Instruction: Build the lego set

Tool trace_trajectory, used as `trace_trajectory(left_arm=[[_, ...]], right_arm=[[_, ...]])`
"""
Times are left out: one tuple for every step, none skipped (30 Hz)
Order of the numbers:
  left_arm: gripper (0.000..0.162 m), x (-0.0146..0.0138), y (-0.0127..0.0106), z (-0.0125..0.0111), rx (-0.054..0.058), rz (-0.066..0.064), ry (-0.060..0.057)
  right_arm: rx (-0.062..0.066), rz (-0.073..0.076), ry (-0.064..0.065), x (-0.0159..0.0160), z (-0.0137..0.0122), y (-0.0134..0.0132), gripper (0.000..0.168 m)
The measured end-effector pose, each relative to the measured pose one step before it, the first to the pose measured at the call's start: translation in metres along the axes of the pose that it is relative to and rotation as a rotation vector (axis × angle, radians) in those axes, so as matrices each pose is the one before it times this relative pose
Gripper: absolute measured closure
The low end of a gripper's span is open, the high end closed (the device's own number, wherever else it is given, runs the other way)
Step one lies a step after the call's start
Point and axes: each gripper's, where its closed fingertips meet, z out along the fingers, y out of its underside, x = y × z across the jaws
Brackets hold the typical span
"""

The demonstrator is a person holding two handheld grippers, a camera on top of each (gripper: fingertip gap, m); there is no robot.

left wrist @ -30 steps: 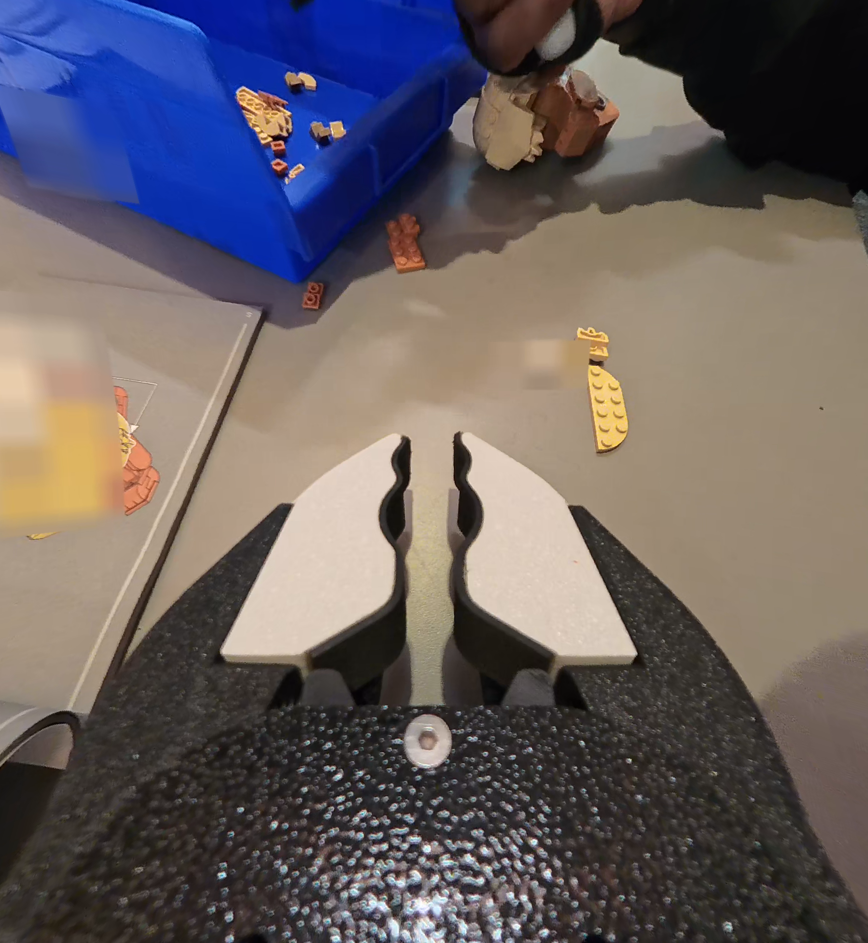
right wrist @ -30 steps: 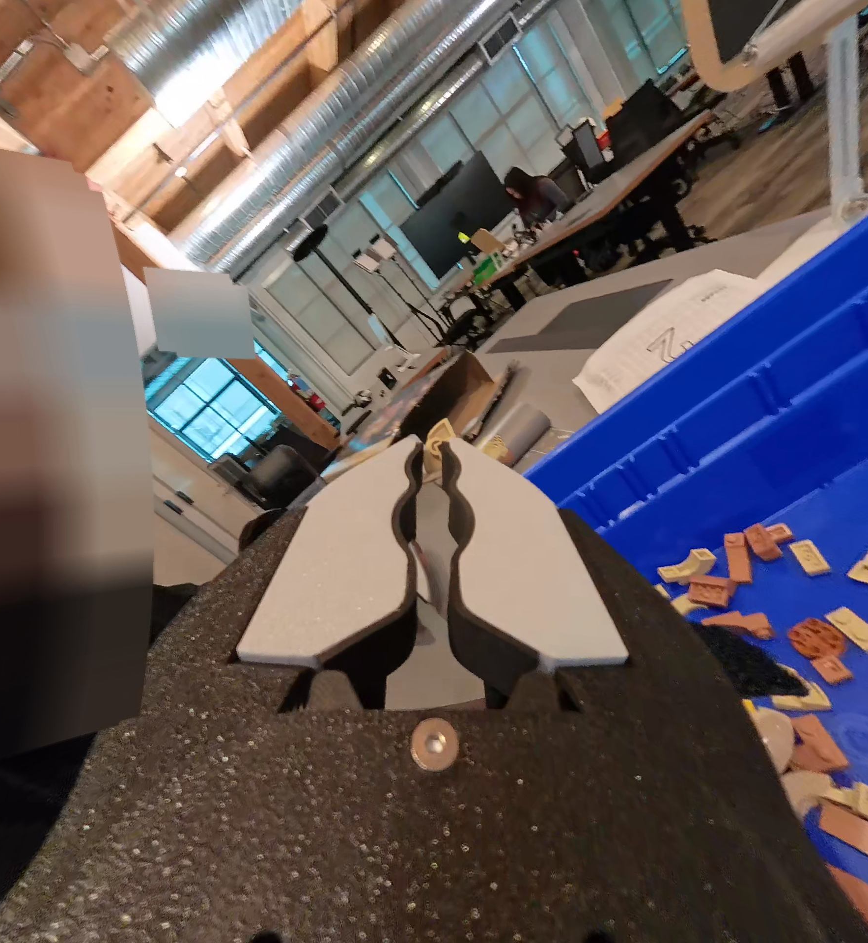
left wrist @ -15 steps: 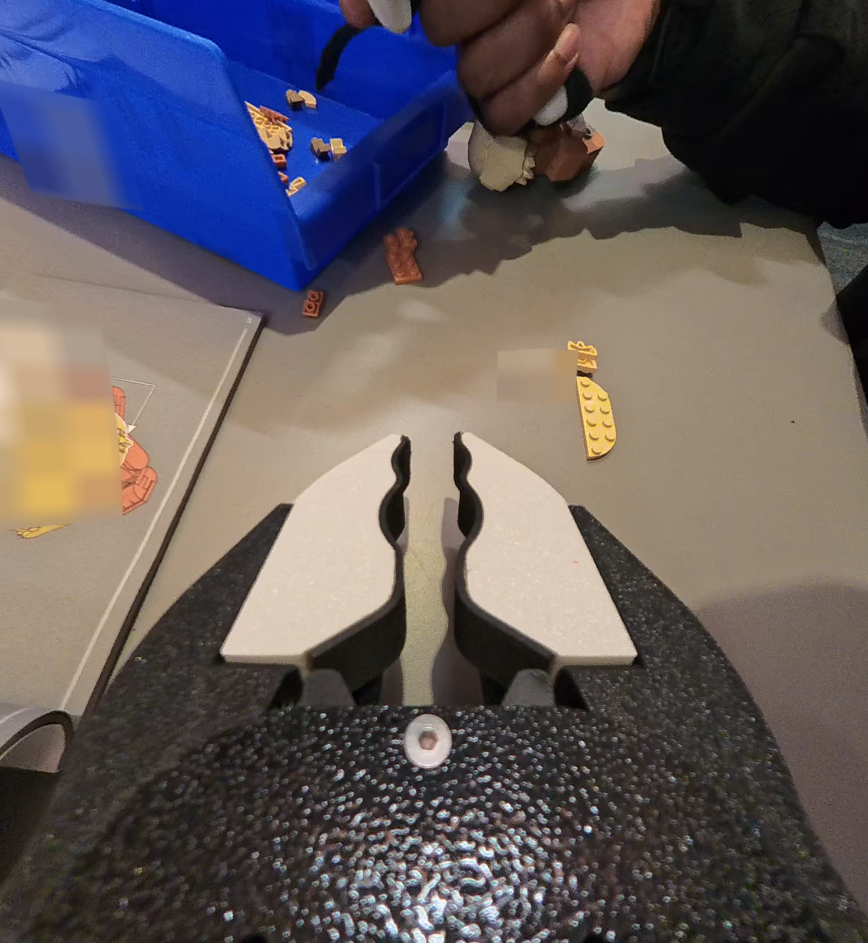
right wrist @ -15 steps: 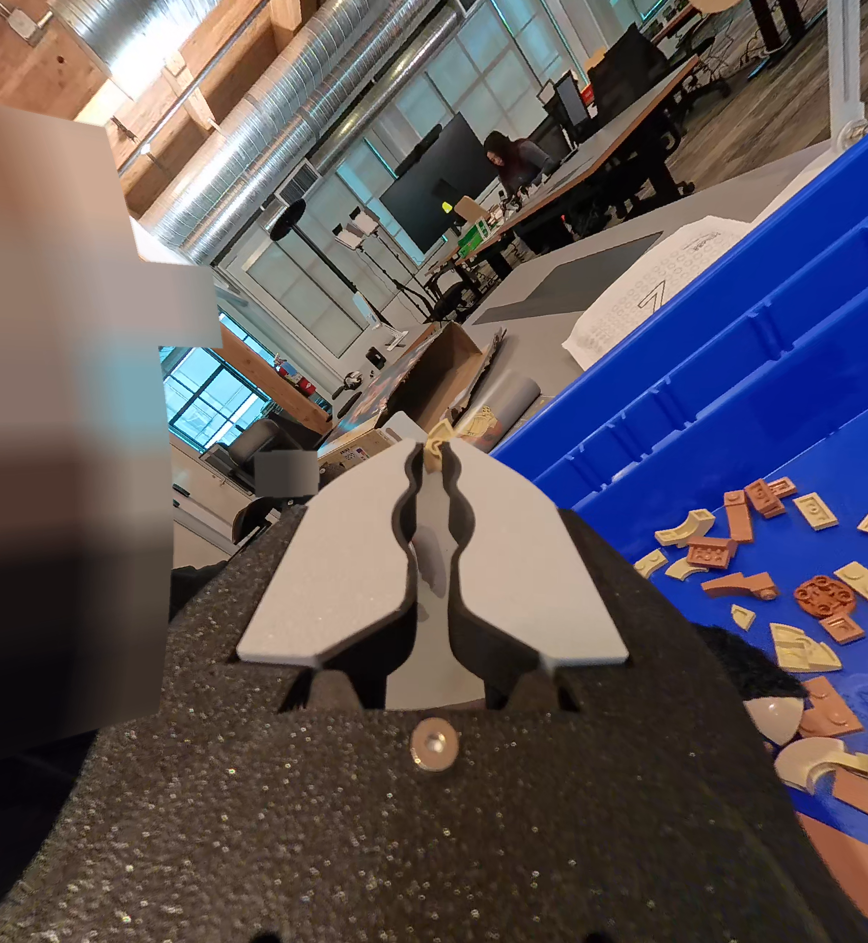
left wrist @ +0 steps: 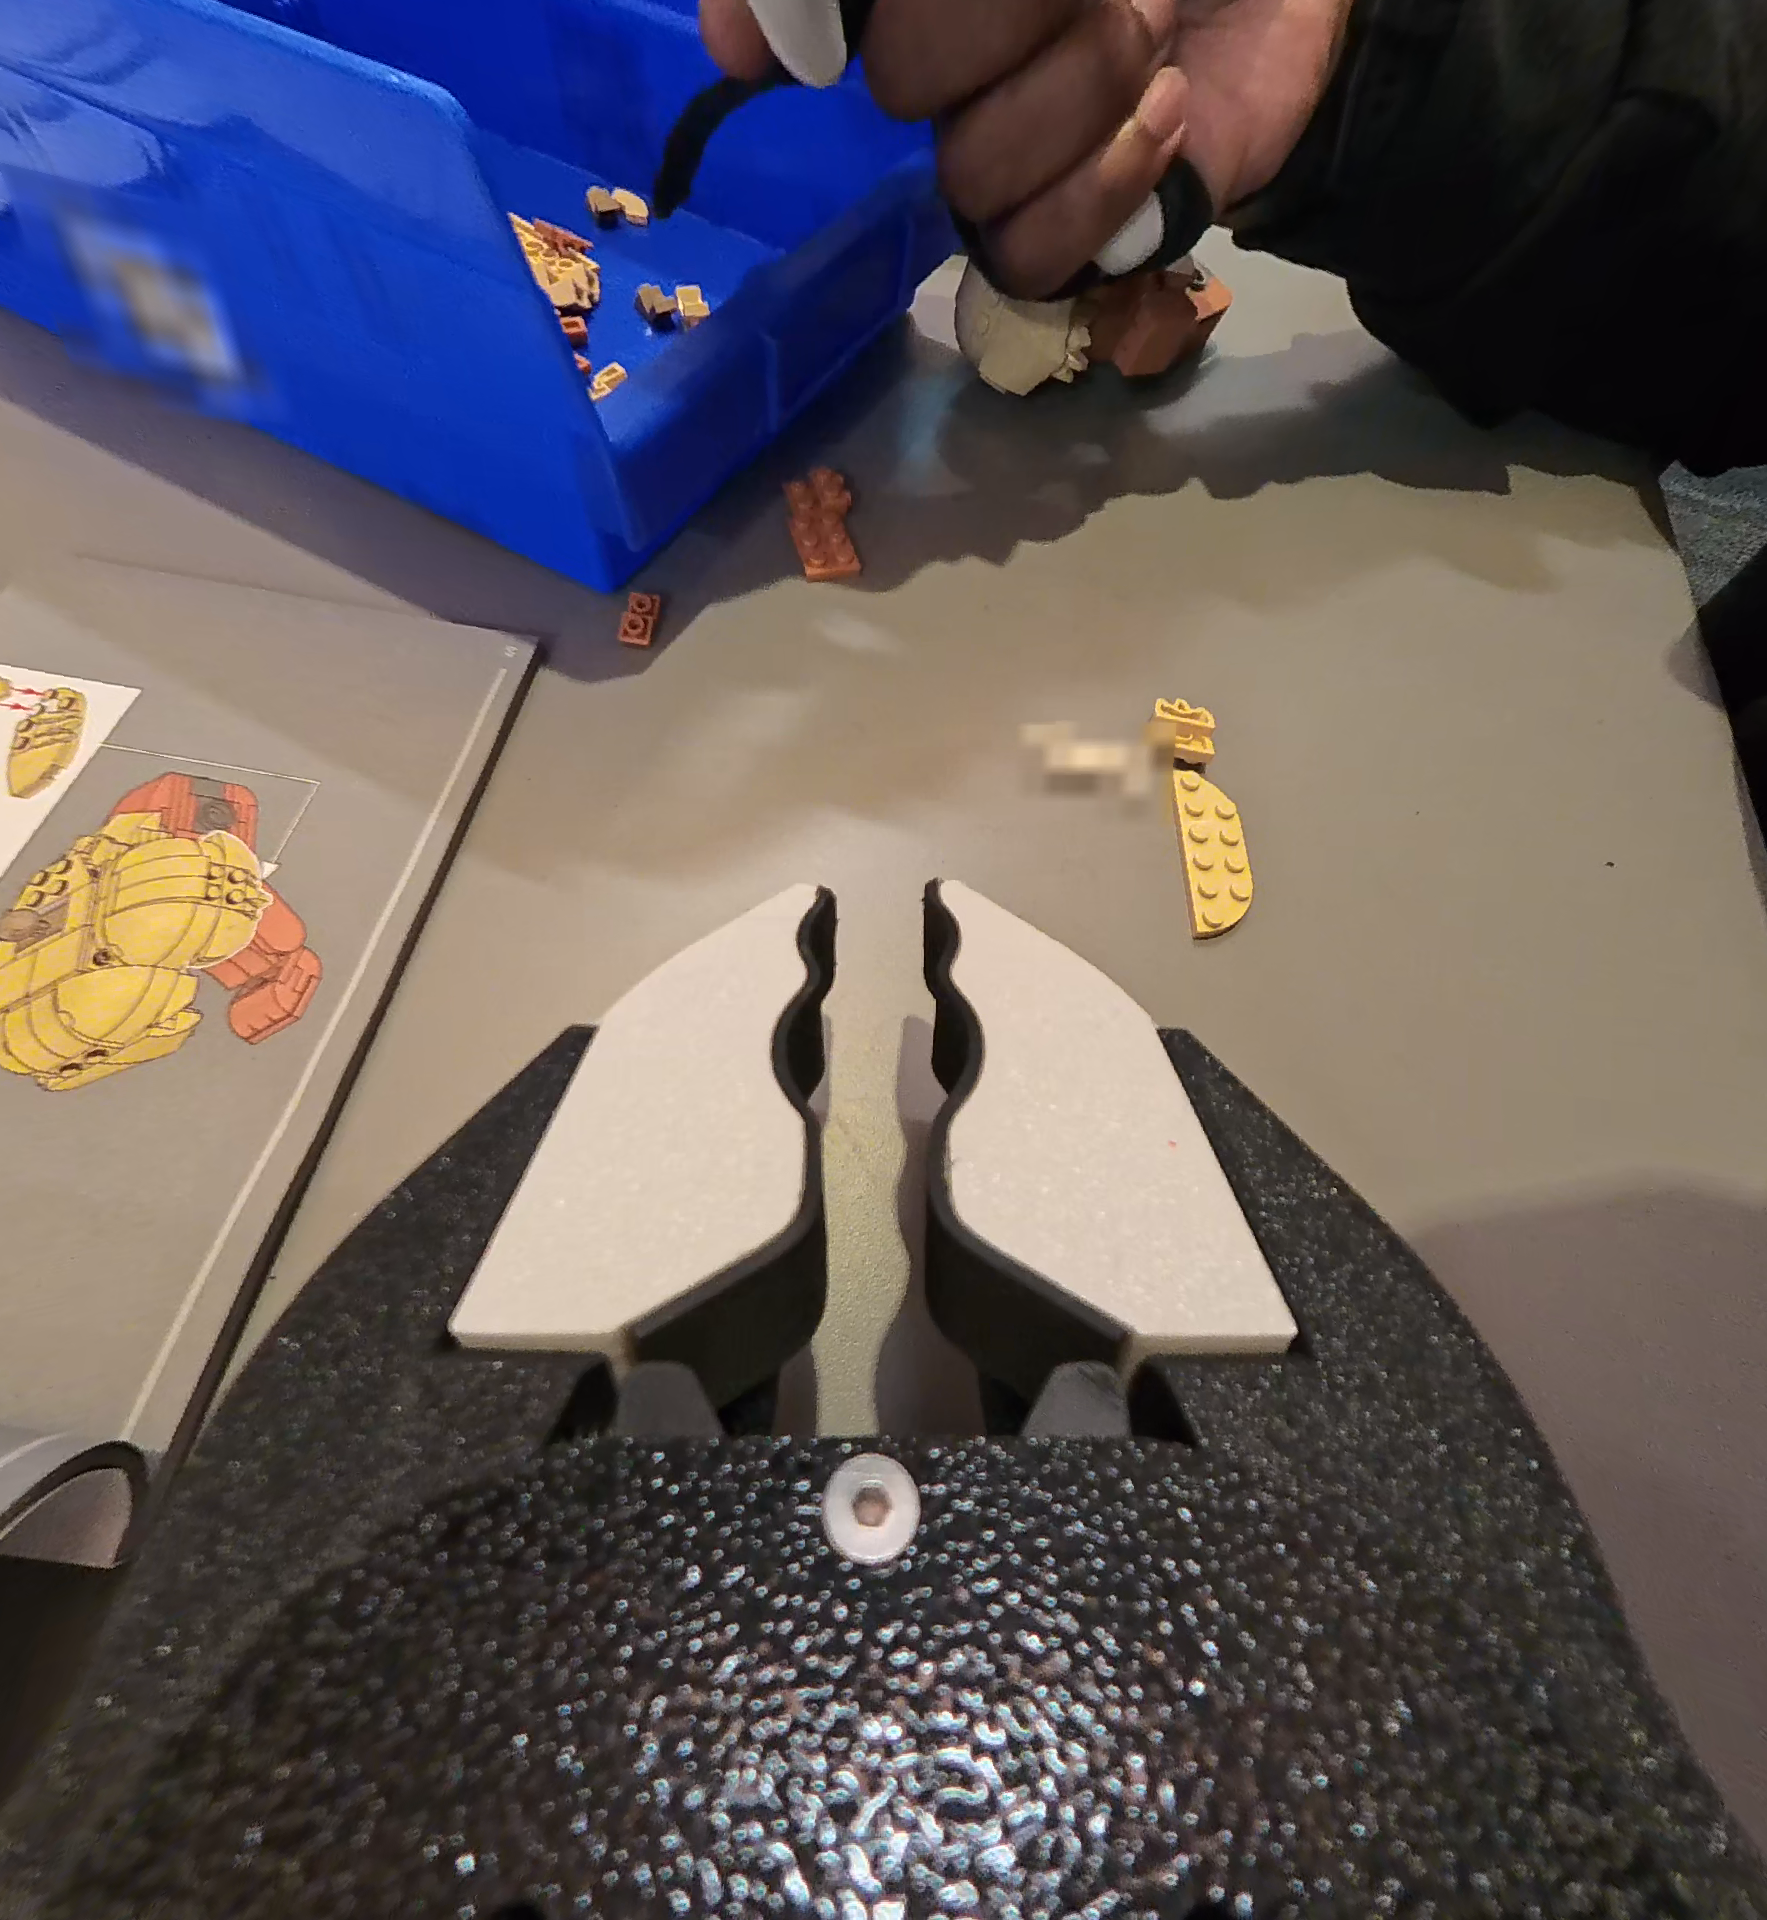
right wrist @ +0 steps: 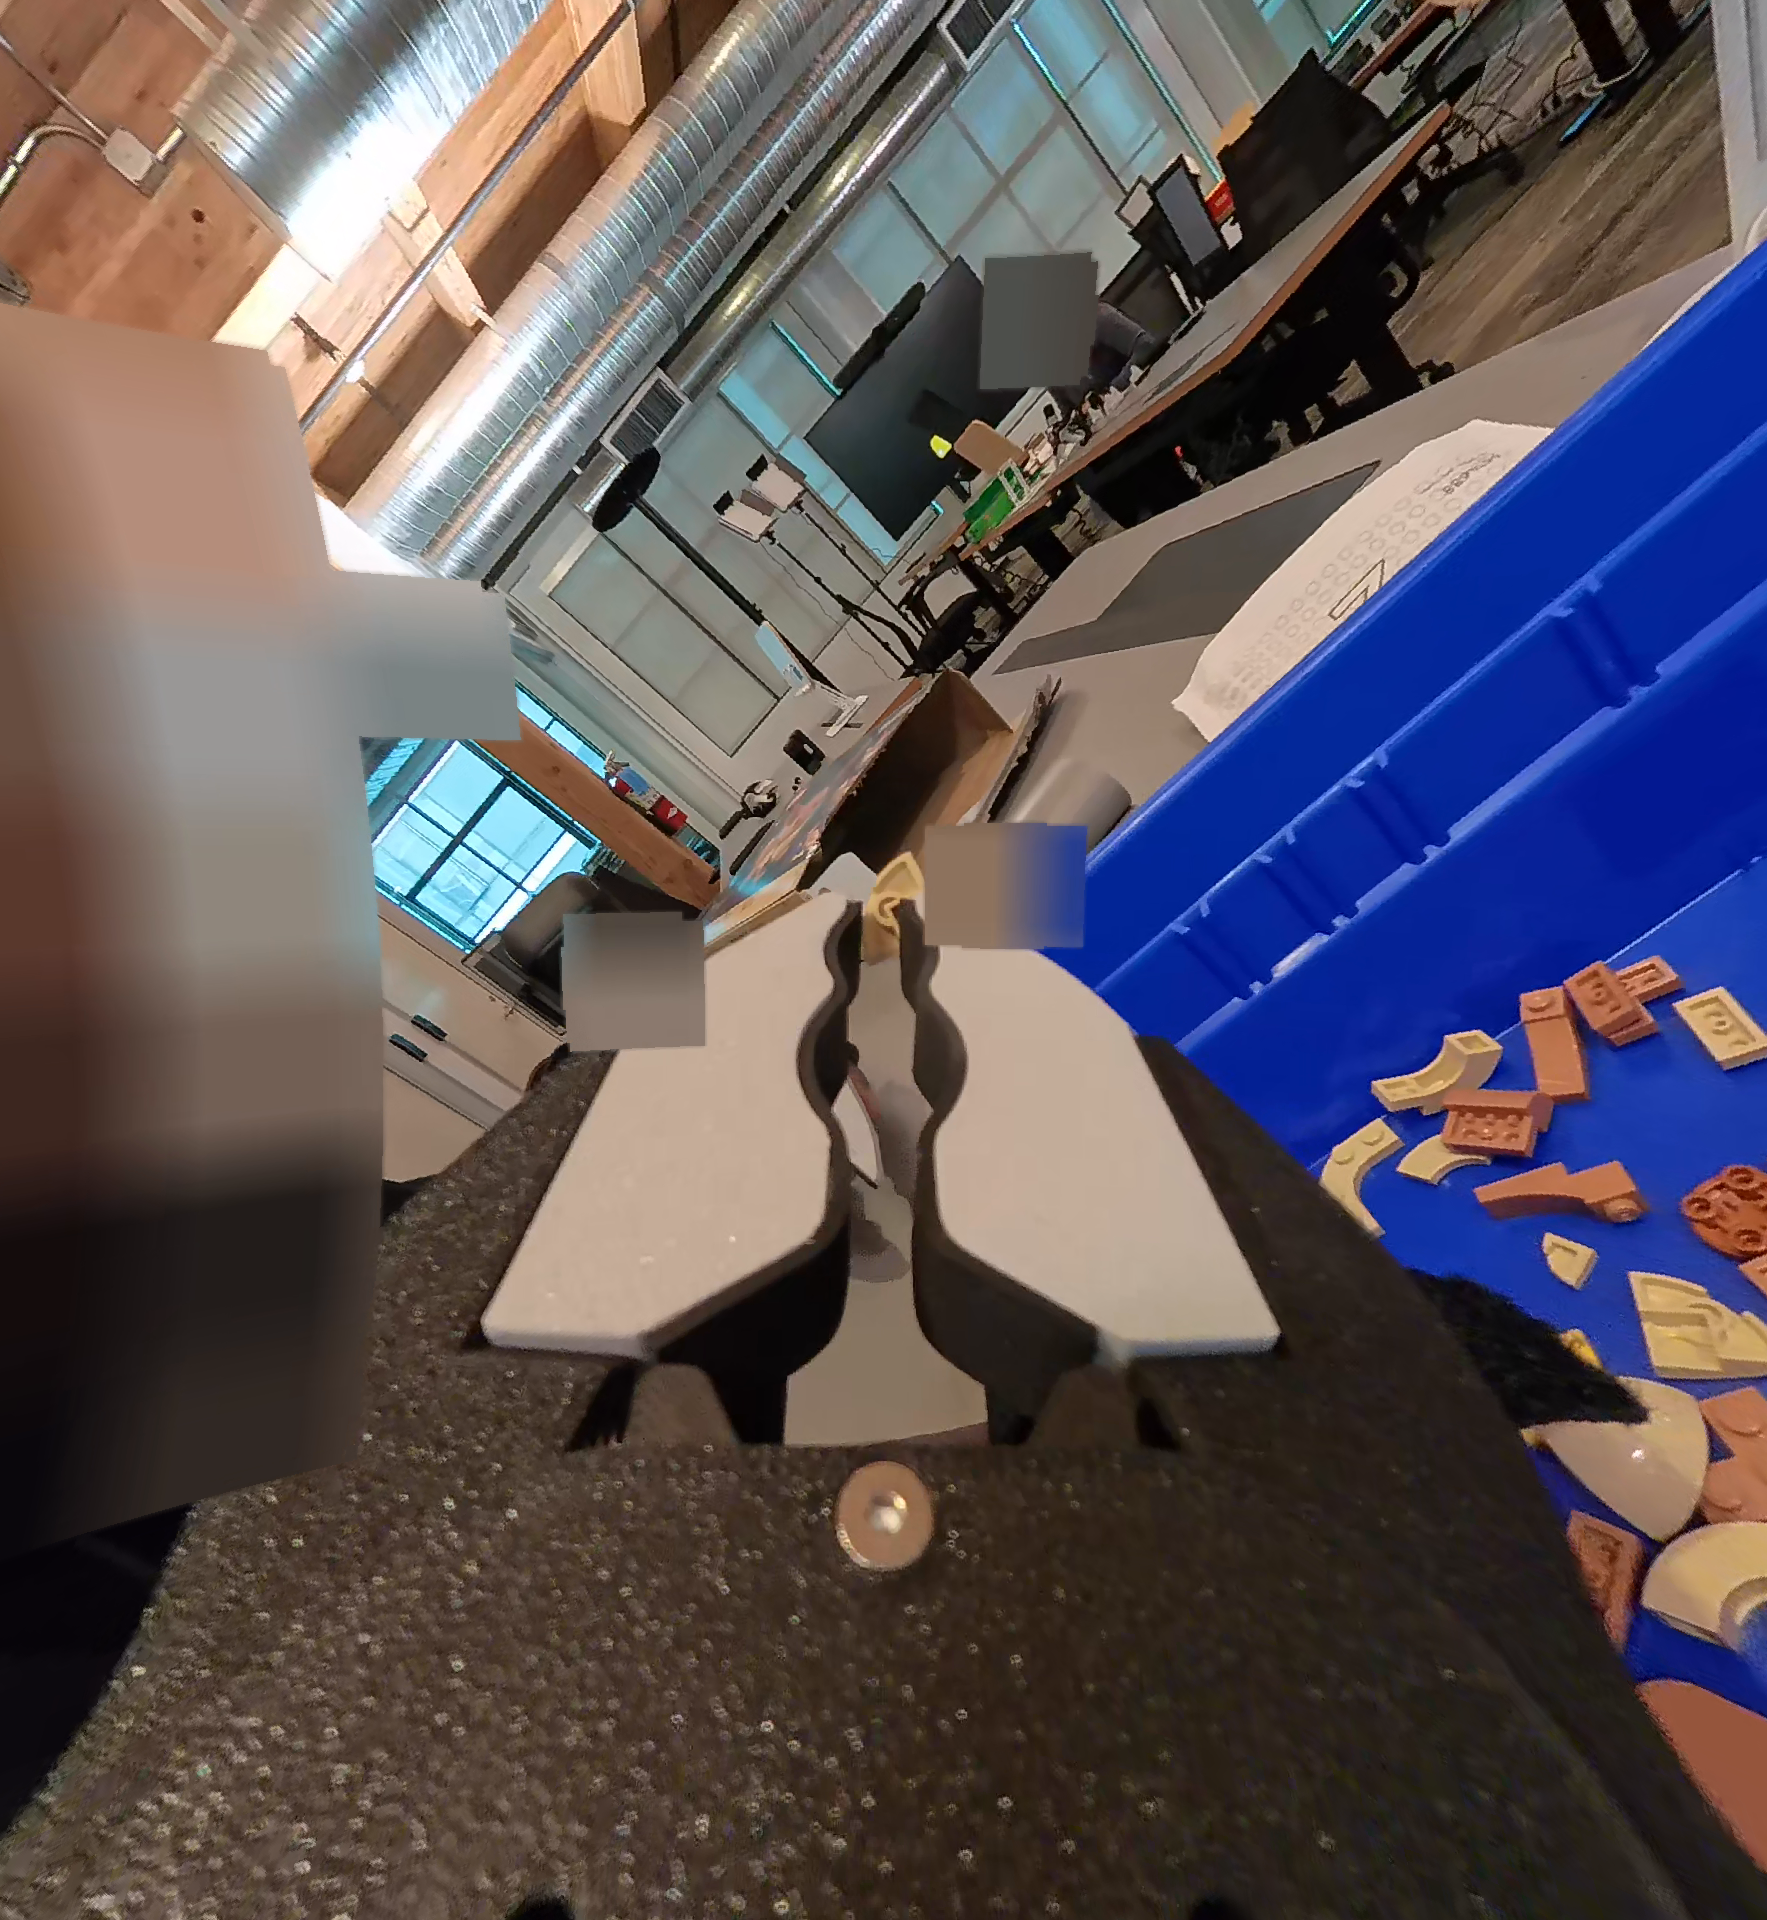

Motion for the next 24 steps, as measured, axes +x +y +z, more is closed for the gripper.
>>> trace_trajectory(left_arm=[[0.146,0.00005,0.00011,0.00014,-0.0006,0.001,-0.0003],[0.146,0.0,0.00008,-0.00006,-0.0004,0.0006,-0.0003],[0.146,0.0,0.00001,-0.00002,0.0002,0.0005,-0.0004],[0.146,0.00004,0.00001,-0.00002,0.0001,0.0002,-0.0003],[0.146,0.00002,0.0,0.0,0.0,-0.0003,0.0],[0.146,-0.00013,0.0,-0.00004,0.0001,-0.0006,-0.0003],[0.146,-0.00003,0.00002,-0.00007,0.0002,-0.0003,-0.0001],[0.146,-0.00003,-0.00001,0.00001,0.0001,0.0,-0.0002],[0.146,-0.00001,0.0,0.00006,-0.0003,0.0002,-0.0003],[0.146,0.00008,0.00017,0.00005,-0.0008,0.0004,-0.0001],[0.146,-0.00009,0.00013,0.0001,-0.0009,0.0001,-0.0002],[0.146,0.00007,0.0001,0.00016,-0.0008,0.0001,0.0],[0.146,-0.00003,0.00005,-0.00003,-0.0004,0.0001,-0.0002],[0.146,-0.0001,0.00001,0.00001,-0.0003,-0.0006,-0.0004],[0.146,-0.00007,0.00009,0.00006,-0.0003,-0.0007,-0.0001],[0.146,0.00003,-0.00005,-0.00014,0.0003,0.0003,-0.0001],[0.146,0.0001,-0.00011,-0.00008,0.0008,0.0015,-0.0006],[0.146,0.00017,-0.00007,-0.00011,0.0008,0.0019,-0.0005],[0.146,0.00015,0.00004,-0.00001,0.0,0.0016,-0.0004],[0.146,0.00011,0.00015,0.00011,-0.001,0.0009,0.0001],[0.146,0.00014,0.00005,0.00003,-0.0008,0.0003,0.0009],[0.146,0.00011,0.00001,-0.00008,0.0005,-0.0001,0.0004],[0.146,-0.00003,-0.00004,-0.00008,0.0008,-0.0011,0.0004],[0.146,0.00008,-0.0001,-0.0002,0.0009,-0.0016,0.0013]], right_arm=[[0.0033,0.0056,-0.0062,-0.00063,0.00006,-0.00034,0.162],[0.0041,0.0052,-0.0078,-0.00087,0.00019,-0.00035,0.162],[0.003,0.0054,-0.0074,-0.00084,0.0001,-0.00021,0.162],[0.0025,0.0068,-0.0063,-0.00073,0.00016,-0.00006,0.162],[0.0041,0.009,-0.0076,-0.00076,0.00018,-0.0003,0.162],[0.0058,0.0105,-0.0106,-0.00117,0.00018,-0.0005,0.162],[0.0065,0.011,-0.0094,-0.00098,0.00012,-0.00056,0.162],[0.0075,0.0106,-0.0073,-0.00067,0.00014,-0.00056,0.162],[0.0097,0.0123,-0.0079,-0.00079,-0.00002,-0.00087,0.162],[0.0122,0.0158,-0.0091,-0.00083,-0.00016,-0.00126,0.162],[0.0151,0.017,-0.0085,-0.00083,-0.0004,-0.00164,0.162],[0.017,0.0159,-0.0034,-0.00008,-0.00041,-0.00182,0.162],[0.0184,0.0141,0.0,0.0,-0.00045,-0.00194,0.162],[0.0194,0.0184,-0.0033,-0.00041,-0.00033,-0.002,0.162],[0.0168,0.0149,-0.0006,-0.00015,-0.00003,-0.00157,0.162],[0.0103,0.0063,0.0037,0.00039,0.00032,-0.00055,0.162],[0.0028,0.0026,0.0054,0.00105,0.00054,0.00066,0.162],[-0.0035,-0.0033,0.0108,0.00209,0.00062,0.00147,0.162],[-0.0034,-0.005,0.0139,0.00249,0.00039,0.00154,0.162],[-0.0034,-0.0127,0.0161,0.00241,0.00016,0.00131,0.162],[-0.0125,-0.0336,0.0221,0.00207,0.00052,0.00212,0.162],[-0.0255,-0.0497,0.0292,0.0019,0.00099,0.00345,0.162],[-0.0314,-0.0564,0.03,0.00075,0.00149,0.0042,0.162],[-0.0328,-0.0627,0.0205,-0.00185,0.00195,0.00453,0.162]])
